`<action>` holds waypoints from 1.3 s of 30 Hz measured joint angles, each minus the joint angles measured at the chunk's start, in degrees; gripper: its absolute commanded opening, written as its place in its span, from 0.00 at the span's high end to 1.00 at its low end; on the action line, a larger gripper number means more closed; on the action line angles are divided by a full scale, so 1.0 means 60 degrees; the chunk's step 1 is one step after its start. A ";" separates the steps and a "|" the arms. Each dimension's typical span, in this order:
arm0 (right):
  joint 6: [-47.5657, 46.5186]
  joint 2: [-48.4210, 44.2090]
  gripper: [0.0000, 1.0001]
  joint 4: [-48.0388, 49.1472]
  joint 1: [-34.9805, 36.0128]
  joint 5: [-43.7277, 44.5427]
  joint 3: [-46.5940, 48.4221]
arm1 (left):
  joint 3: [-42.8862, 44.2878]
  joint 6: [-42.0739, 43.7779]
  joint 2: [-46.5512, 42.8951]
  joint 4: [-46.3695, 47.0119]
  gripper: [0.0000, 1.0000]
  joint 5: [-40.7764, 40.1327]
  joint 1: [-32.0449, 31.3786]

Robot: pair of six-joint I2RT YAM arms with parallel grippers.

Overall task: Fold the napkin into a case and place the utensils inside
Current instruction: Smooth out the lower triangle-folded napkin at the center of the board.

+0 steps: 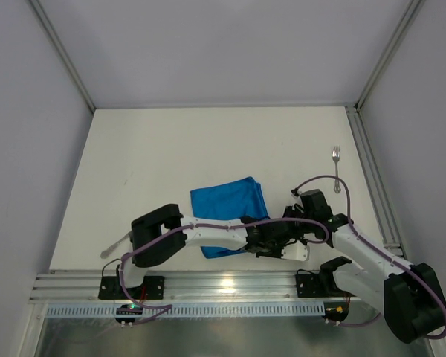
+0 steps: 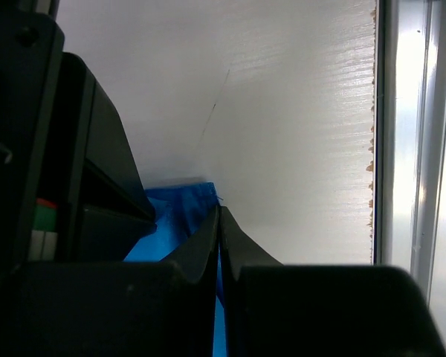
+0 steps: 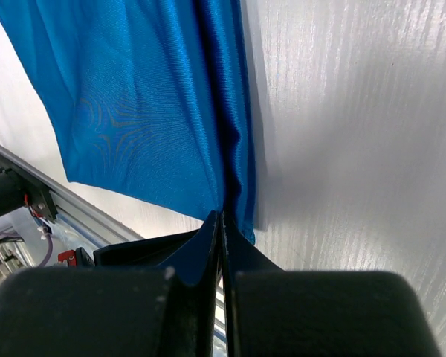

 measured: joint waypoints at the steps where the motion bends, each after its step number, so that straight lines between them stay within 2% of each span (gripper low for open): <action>1: 0.0044 -0.0044 0.96 0.0000 -0.0011 0.0004 -0.0025 | -0.0015 0.0007 -0.0007 0.0015 1.00 0.0000 0.0004; 6: 0.0514 -0.0237 0.96 0.0419 -0.0051 -0.0124 -0.0459 | -0.0076 0.0106 -0.0033 0.0000 0.99 0.0091 0.0000; 8: 0.0696 -0.0200 0.96 0.0758 -0.0051 -0.0146 -0.0707 | -0.0076 0.0127 -0.0036 -0.0033 0.97 0.0138 0.0000; 12: 0.0940 0.0149 0.96 0.1202 -0.0051 -0.0211 -0.1049 | -0.0058 0.0051 -0.0098 -0.0291 0.85 0.0576 0.0051; 18: 0.0911 0.0452 0.96 0.1257 -0.0047 -0.0474 -0.1027 | 0.0069 -0.0076 -0.0310 -0.1417 0.82 0.1446 0.0331; 26: 0.0430 0.0452 0.96 0.0586 -0.0022 -0.0433 -0.0725 | 0.0087 -0.0240 -0.1734 -0.3111 0.77 0.2521 0.0761; 30: 0.0266 0.0364 0.96 0.0168 -0.0022 -0.0452 -0.0495 | -0.0040 -0.0295 -0.2437 -0.3537 0.69 0.2353 0.1468; 35: 0.0178 0.0175 0.96 -0.0160 -0.0022 -0.0619 -0.0135 | -0.1402 -0.0364 -0.3366 -0.3526 0.58 0.1647 0.2524; 39: 0.0189 0.0182 0.96 -0.0171 -0.0022 -0.0943 -0.0033 | -0.2328 -0.0215 -0.3603 -0.3654 0.58 0.1202 0.2495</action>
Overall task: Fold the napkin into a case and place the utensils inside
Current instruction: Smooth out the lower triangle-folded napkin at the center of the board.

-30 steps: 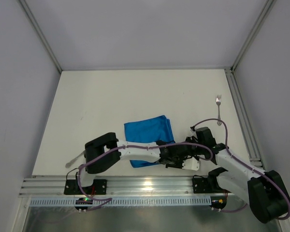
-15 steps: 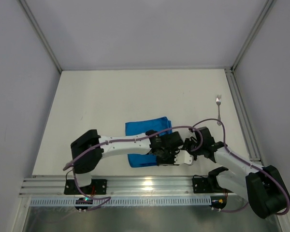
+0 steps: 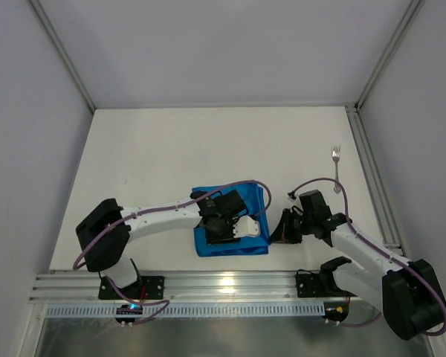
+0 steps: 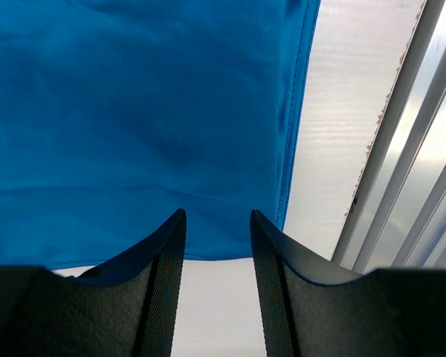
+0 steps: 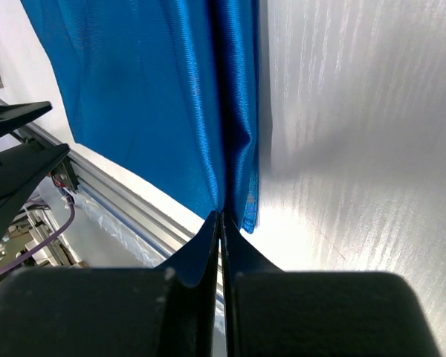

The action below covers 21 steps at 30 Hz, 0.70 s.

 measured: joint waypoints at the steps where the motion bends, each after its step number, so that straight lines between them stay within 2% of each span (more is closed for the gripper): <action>1: 0.0000 0.0007 0.96 -0.0011 0.0000 -0.0058 0.0000 | -0.0164 0.0036 -0.0011 0.0011 0.59 -0.0066 -0.0007; 4: 0.0004 0.0076 0.96 -0.0015 0.0000 -0.0164 0.0000 | -0.0572 0.0084 -0.0029 0.0047 0.59 -0.0062 0.0047; 6: 0.0044 0.0219 0.91 0.0055 0.0000 -0.0215 -0.0011 | -0.0732 0.0117 -0.0029 0.0047 0.57 0.0069 0.0095; 7: 0.0055 0.0331 0.87 0.0149 0.0000 -0.0240 -0.0033 | -0.0790 0.0164 -0.0029 0.0033 0.57 0.0160 0.0131; 8: 0.0069 0.0463 0.78 0.0244 0.0000 -0.0259 -0.0073 | -0.0831 0.0222 -0.0029 0.0022 0.56 0.0233 0.0142; 10: 0.0051 0.0729 0.68 0.0255 0.0000 -0.0259 -0.0076 | -0.0874 0.0288 -0.0047 0.0007 0.56 0.0331 0.0142; 13: -0.0113 0.0827 0.57 -0.0244 0.0000 -0.0040 0.0171 | -0.0951 0.0321 -0.0142 0.0004 0.57 0.0415 0.0138; 17: -0.0528 0.0659 0.58 -0.0958 0.0022 0.0688 0.1566 | -0.1246 0.0346 -0.0277 0.0029 0.60 0.0452 0.0142; 19: -0.0710 0.0780 0.70 -0.0922 0.0022 0.0987 0.2328 | -0.1417 0.0346 -0.0291 0.0040 0.60 0.0448 0.0142; 21: -0.0856 0.1235 0.77 -0.0688 0.0018 0.1290 0.3075 | -0.1530 0.0350 -0.0288 0.0040 0.59 0.0448 0.0142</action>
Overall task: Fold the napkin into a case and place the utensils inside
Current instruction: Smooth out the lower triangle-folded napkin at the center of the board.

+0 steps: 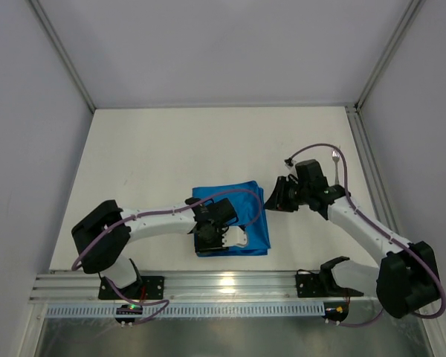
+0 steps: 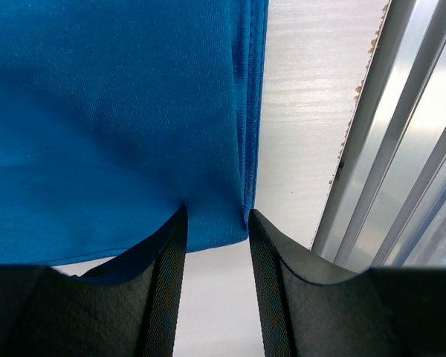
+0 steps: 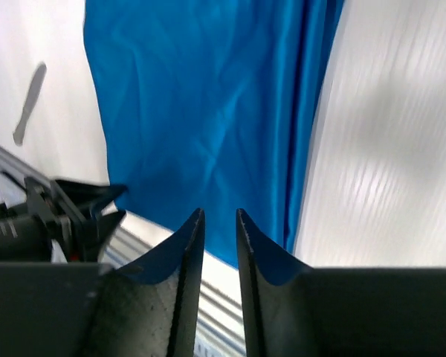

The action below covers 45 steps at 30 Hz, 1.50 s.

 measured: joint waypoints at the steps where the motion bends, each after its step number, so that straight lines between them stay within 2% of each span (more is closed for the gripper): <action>1: -0.0087 0.0382 0.79 0.0237 -0.0004 0.0193 0.0280 | -0.0044 0.0000 -0.0004 0.0004 0.59 0.0000 0.0000; 6: -0.0189 0.2601 0.78 0.1020 -0.0113 0.0780 0.1111 | -0.0120 -0.0004 -0.0007 0.0025 0.58 0.0004 0.0000; 9: -0.0186 0.3690 0.72 0.1355 -0.0160 0.0885 0.1362 | -0.0142 -0.0076 -0.0007 0.0087 0.69 -0.0007 -0.0004; 10: -0.0182 0.3869 0.70 0.1428 -0.0164 0.0918 0.1395 | -0.0160 -0.0102 -0.0007 0.0131 0.77 -0.0018 -0.0004; 13: -0.0168 0.4197 0.63 0.1690 -0.0164 0.1027 0.1432 | -0.0262 -0.0106 -0.0007 0.0299 0.90 -0.0091 -0.0004; 16: -0.0109 0.4364 0.62 0.2062 -0.0171 0.1100 0.1432 | -0.0448 -0.0051 -0.0007 0.0477 1.00 -0.0135 -0.0004; 18: -0.0051 0.4564 0.62 0.2350 -0.0171 0.1118 0.1435 | -0.0499 -0.0033 -0.0051 0.0543 1.00 -0.0157 -0.0004; 21: 0.0098 0.5042 0.66 0.2790 -0.0171 0.1122 0.1435 | -0.0641 0.0033 -0.0186 0.0681 1.00 -0.0211 -0.0015; 24: 0.0306 0.5311 0.79 0.3297 -0.0189 0.0994 0.1464 | -0.0794 0.0168 -0.0324 0.0849 1.00 -0.0419 -0.0058; 25: 0.0379 0.5410 0.87 0.3446 -0.0189 0.0998 0.1479 | -0.0834 0.0189 -0.0357 0.0911 1.00 -0.0546 -0.0076; 28: 0.0565 0.5737 0.96 0.3810 -0.0189 0.0951 0.1625 | -0.0885 0.0295 -0.0386 0.1151 1.00 -0.0965 -0.0036; 34: 0.0790 0.6681 0.96 0.3960 -0.0200 0.1293 0.2823 | -0.0510 0.0885 0.0047 0.1625 1.00 -0.1657 0.1220; 37: 0.0860 0.7253 0.87 0.3770 -0.0248 0.1450 0.3789 | -0.0022 0.1311 0.0594 0.2073 0.99 -0.2167 0.1945; 40: 0.0681 0.7584 0.66 0.3330 -0.0273 0.1519 0.4732 | 0.0280 0.1687 0.0929 0.2331 0.97 -0.2455 0.2284; 42: 0.0401 0.7431 0.57 0.3060 -0.0291 0.1559 0.4972 | 0.0350 0.1807 0.0994 0.2415 0.94 -0.2514 0.2310; 44: 0.0153 0.6921 0.52 0.2739 -0.0295 0.1643 0.4772 | 0.0353 0.1909 0.0994 0.2412 0.91 -0.2499 0.2313; 45: 0.0040 0.6513 0.49 0.2619 -0.0295 0.1668 0.4517 | 0.0353 0.1934 0.0994 0.2404 0.85 -0.2470 0.2324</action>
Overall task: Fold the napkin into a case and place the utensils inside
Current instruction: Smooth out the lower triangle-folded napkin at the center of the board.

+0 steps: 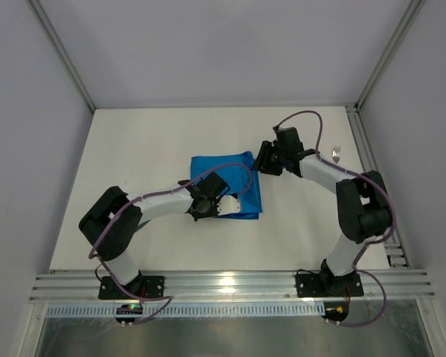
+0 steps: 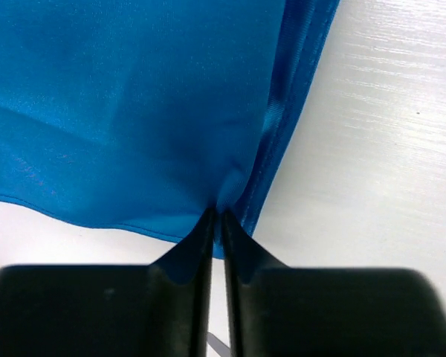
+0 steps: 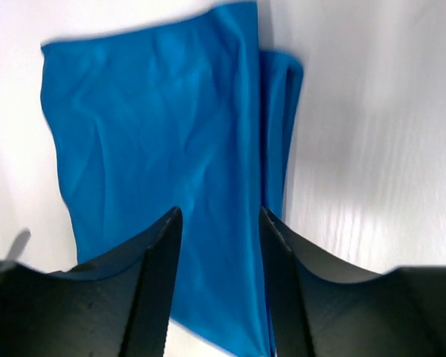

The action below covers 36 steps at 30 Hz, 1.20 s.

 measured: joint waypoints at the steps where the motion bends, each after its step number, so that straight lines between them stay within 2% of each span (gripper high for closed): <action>1: -0.0087 -0.0463 0.49 -0.0091 0.0000 0.0025 -0.0328 | 0.0000 0.0007 0.0000 -0.0007 0.81 0.0047 0.0029; 3: -0.0193 -0.1628 0.49 -0.0375 0.0018 0.0040 -0.1188 | 0.0000 0.0033 -0.0022 -0.0015 0.73 0.0120 0.0102; 5: -0.0197 -0.2710 0.51 -0.0437 0.0138 0.0091 -0.2113 | -0.0029 0.0055 -0.0127 -0.0044 0.70 0.0178 0.0186; 8: -0.0091 -0.3512 0.59 -0.0419 0.0430 0.0113 -0.3195 | -0.0066 0.0047 -0.0353 -0.0175 0.70 0.0215 0.0306; 13: 0.0375 -0.3544 0.58 -0.0266 0.0670 0.0091 -0.4637 | -0.0080 -0.0055 -0.0510 -0.0328 0.74 0.0433 0.0627; 16: 0.0568 -0.3304 0.59 -0.0076 0.0838 0.0047 -0.4758 | -0.0164 -0.0117 -0.0597 -0.0372 0.75 0.0572 0.0827; 17: 0.0612 -0.3242 0.64 0.0084 0.0929 0.0029 -0.4758 | -0.0215 -0.0175 -0.0634 -0.0375 0.75 0.0597 0.0871; 21: 0.0827 -0.3013 0.74 0.0528 0.1104 -0.0117 -0.4787 | -0.0310 -0.0310 -0.0667 -0.0386 0.75 0.0750 0.0903; 23: 0.0951 -0.2958 0.83 0.0801 0.1107 -0.0262 -0.4892 | -0.0339 -0.0342 -0.0667 -0.0382 0.74 0.0860 0.0903; 24: 0.1016 -0.2925 0.92 0.0929 0.1107 -0.0350 -0.4954 | -0.0350 -0.0357 -0.0667 -0.0386 0.73 0.0907 0.0903; 25: 0.1064 -0.2878 0.96 0.1035 0.1107 -0.0433 -0.5002 | -0.0350 -0.0386 -0.0667 -0.0386 0.72 0.0954 0.0903; 28: 0.1213 -0.2849 0.96 0.1224 0.1122 -0.0550 -0.5078 | -0.0350 -0.0597 -0.0747 -0.0459 0.71 0.1202 0.0903; 31: 0.1300 -0.2863 0.96 0.1297 0.1129 -0.0576 -0.5082 | -0.0284 -0.0838 -0.1373 -0.0754 0.75 0.1610 0.0882; 36: 0.1370 -0.3082 0.96 0.1140 0.1147 -0.0627 -0.5074 | 0.1027 -0.1209 -0.2167 -0.1217 0.79 0.2218 0.0368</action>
